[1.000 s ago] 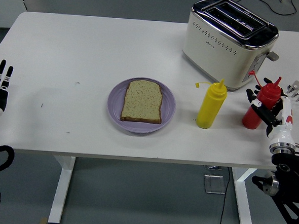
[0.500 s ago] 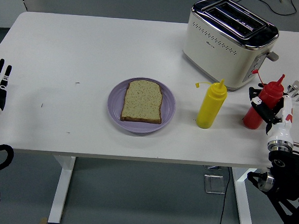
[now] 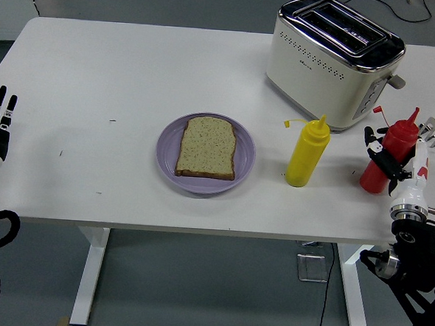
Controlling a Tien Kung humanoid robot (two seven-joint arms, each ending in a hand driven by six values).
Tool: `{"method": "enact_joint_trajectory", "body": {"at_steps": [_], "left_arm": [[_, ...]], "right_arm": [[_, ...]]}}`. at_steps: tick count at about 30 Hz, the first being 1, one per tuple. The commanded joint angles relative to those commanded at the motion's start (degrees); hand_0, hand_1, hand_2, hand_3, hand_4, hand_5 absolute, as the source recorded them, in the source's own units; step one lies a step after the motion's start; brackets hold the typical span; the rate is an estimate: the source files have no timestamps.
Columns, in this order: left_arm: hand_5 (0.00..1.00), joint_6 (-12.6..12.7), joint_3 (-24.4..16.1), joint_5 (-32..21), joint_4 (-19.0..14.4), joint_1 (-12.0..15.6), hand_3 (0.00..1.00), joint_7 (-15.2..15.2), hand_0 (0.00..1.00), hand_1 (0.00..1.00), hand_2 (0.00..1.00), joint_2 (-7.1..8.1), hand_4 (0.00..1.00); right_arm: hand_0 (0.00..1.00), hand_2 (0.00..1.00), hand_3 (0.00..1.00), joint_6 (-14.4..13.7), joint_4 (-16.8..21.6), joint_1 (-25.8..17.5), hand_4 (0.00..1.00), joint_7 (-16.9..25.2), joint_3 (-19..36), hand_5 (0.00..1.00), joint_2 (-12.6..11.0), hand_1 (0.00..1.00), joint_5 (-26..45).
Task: Pick up the cup,pour liquid into bread,place the cup on the desk
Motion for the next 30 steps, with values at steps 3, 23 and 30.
{"method": "enact_joint_trajectory", "body": {"at_steps": [3, 23, 30], "left_arm": [[0.998, 0.0, 0.0, 0.0, 0.0, 0.0, 0.692, 0.0, 0.785, 0.736, 0.735, -0.01, 0.512], [0.998, 0.0, -0.1, 0.0, 0.0, 0.0, 0.692, 0.0, 0.785, 0.736, 0.736, -0.05, 0.511], [0.998, 0.0, -0.1, -0.1, 0.0, -0.1, 0.692, -0.1, 0.784, 0.736, 0.736, -0.04, 0.509]], "right_arm": [[0.062, 0.225, 0.293, 0.0, 0.0, 0.0, 0.807, 0.1, 0.0, 0.167, 0.0, 0.106, 0.3], [0.005, 0.148, 0.256, 0.0, 4.4, -0.8, 0.792, 1.0, 3.2, 0.271, -0.8, 0.005, 0.5], [0.010, 0.153, 0.263, 2.2, 9.3, -0.8, 0.786, -4.6, 6.8, 0.293, -2.4, 0.010, -8.5]]}}
